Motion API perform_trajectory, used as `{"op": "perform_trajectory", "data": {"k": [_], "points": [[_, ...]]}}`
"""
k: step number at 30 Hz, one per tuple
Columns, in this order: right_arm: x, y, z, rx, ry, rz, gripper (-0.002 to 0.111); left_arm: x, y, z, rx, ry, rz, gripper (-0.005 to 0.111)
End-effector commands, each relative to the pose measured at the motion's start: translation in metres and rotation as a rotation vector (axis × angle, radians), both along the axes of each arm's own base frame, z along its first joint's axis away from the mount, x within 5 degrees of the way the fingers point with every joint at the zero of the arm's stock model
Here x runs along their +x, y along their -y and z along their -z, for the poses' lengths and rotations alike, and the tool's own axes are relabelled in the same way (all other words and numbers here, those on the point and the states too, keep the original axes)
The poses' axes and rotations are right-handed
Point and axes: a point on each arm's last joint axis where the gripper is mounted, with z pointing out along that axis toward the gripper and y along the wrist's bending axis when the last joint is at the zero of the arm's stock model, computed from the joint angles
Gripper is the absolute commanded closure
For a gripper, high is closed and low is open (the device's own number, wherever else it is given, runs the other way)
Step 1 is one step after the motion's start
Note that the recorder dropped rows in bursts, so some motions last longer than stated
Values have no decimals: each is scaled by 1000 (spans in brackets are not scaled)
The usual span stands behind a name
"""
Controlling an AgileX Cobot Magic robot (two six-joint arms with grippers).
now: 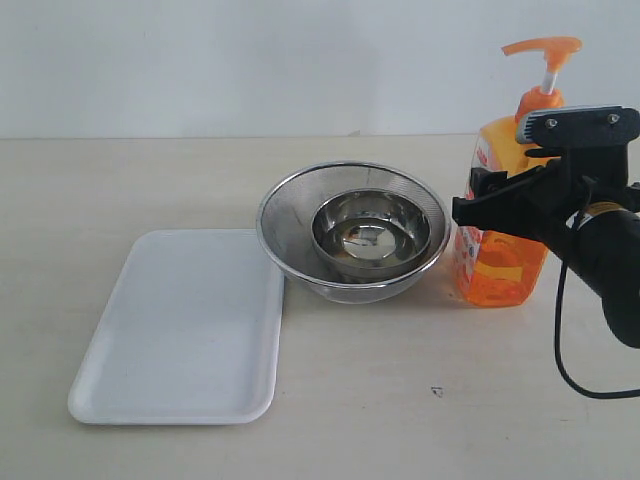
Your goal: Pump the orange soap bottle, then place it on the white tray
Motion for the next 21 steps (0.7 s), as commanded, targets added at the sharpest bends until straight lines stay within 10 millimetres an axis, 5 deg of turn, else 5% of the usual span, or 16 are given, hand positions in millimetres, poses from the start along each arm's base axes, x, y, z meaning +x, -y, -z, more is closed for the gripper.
{"op": "perform_trajectory", "data": {"k": [1, 21], "points": [[0, -1, -2, 14, 4, 2, 108, 0, 0, 0, -8, 6, -1, 102], [2, 1, -9, 21, 77, 15, 108, 0, 0, 0, -8, 6, -1, 102]]}}
